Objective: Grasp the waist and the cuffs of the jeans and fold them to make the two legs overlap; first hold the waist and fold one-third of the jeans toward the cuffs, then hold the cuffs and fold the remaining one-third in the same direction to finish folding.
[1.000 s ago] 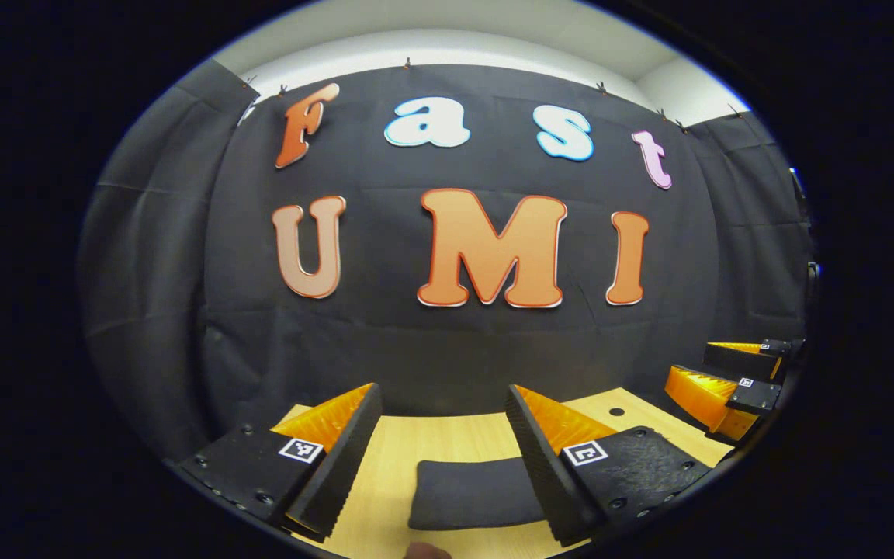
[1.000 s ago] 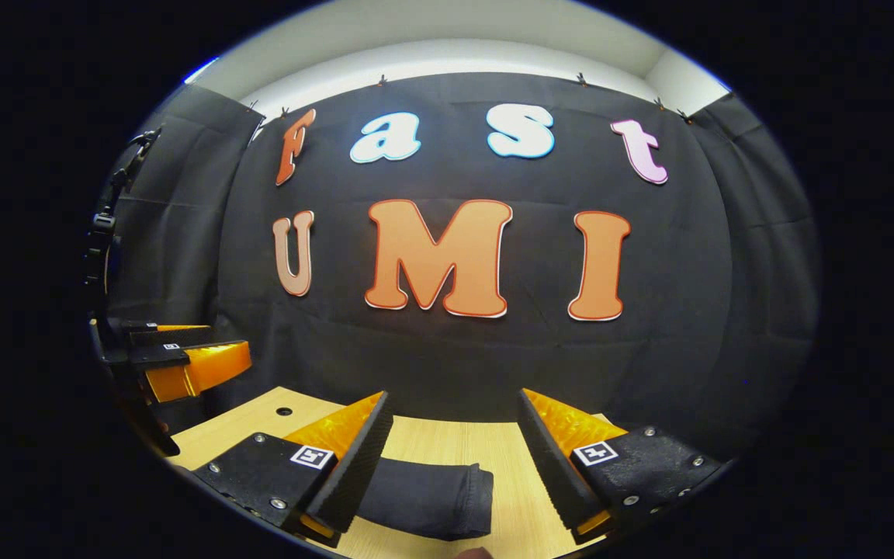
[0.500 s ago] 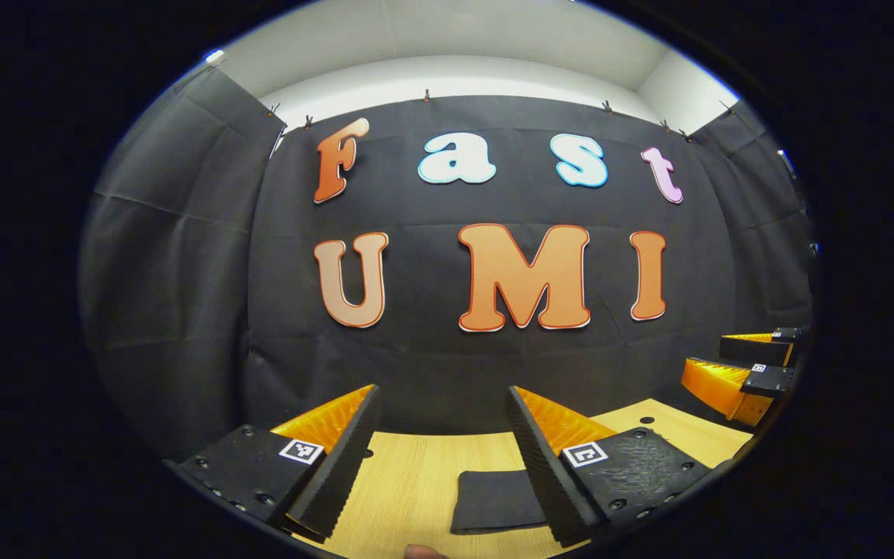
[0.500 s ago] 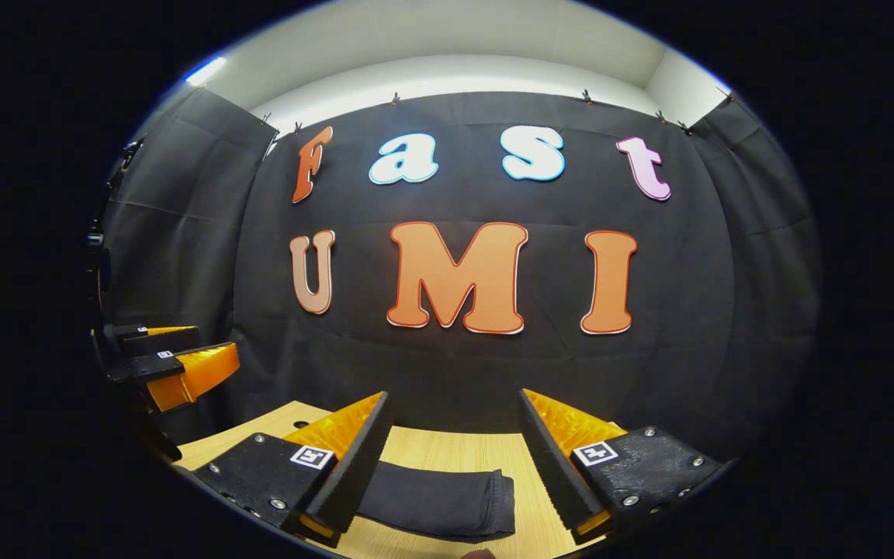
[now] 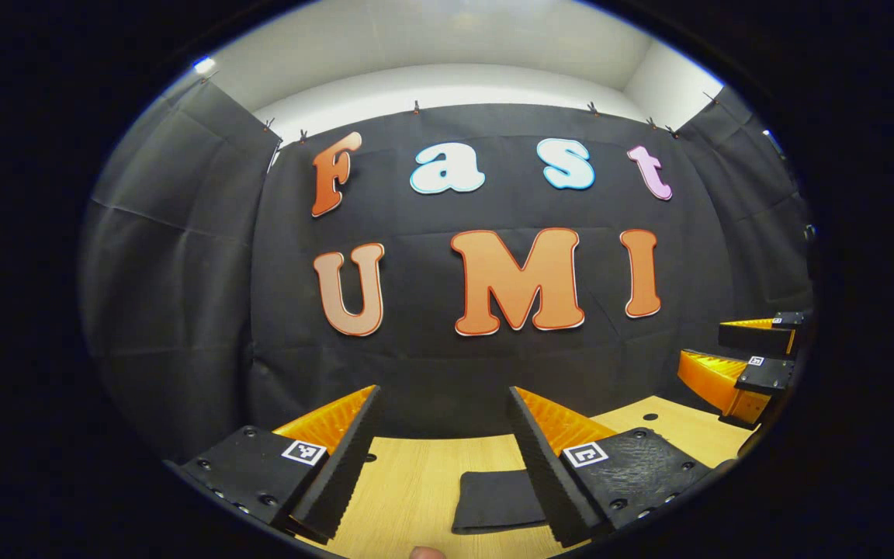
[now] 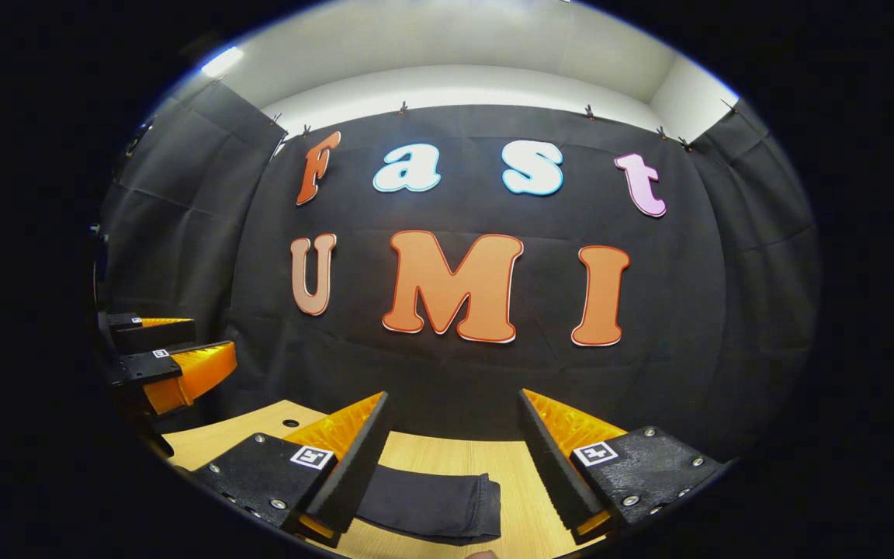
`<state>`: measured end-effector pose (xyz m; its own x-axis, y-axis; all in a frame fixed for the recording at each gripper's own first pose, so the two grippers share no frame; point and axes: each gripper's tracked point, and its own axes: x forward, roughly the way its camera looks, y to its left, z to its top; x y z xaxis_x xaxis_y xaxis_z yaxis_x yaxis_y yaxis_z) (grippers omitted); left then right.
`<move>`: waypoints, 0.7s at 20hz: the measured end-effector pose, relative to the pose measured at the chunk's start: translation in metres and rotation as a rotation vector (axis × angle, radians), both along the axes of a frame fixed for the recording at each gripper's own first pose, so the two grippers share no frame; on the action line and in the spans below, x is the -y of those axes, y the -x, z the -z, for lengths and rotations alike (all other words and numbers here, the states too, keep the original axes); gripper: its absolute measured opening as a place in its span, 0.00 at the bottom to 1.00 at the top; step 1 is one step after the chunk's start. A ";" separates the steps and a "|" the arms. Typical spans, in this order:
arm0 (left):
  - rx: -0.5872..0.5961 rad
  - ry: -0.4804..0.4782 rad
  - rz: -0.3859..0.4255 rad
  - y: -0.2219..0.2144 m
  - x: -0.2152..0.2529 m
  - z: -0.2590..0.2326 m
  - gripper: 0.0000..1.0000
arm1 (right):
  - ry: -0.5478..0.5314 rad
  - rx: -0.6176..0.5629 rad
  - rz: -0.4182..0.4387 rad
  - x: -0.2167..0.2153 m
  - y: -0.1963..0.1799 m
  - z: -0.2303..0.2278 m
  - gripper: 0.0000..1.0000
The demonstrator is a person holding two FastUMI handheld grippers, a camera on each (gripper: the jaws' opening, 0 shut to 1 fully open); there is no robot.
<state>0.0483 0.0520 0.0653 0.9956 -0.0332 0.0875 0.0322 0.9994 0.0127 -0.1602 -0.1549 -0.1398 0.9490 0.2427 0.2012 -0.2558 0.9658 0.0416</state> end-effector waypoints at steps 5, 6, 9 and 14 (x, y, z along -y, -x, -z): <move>0.005 0.014 -0.007 0.007 0.002 0.000 0.92 | 0.017 0.000 -0.028 -0.007 0.002 0.001 0.96; 0.001 0.008 -0.009 0.008 0.002 0.002 0.95 | 0.016 0.000 -0.035 -0.007 0.002 0.001 0.96; -0.006 -0.008 -0.008 0.009 0.004 0.002 0.95 | 0.022 -0.003 -0.054 -0.014 0.000 0.002 1.00; 0.001 0.007 0.005 0.001 0.008 0.001 0.95 | 0.034 0.008 -0.068 -0.018 -0.007 -0.001 1.00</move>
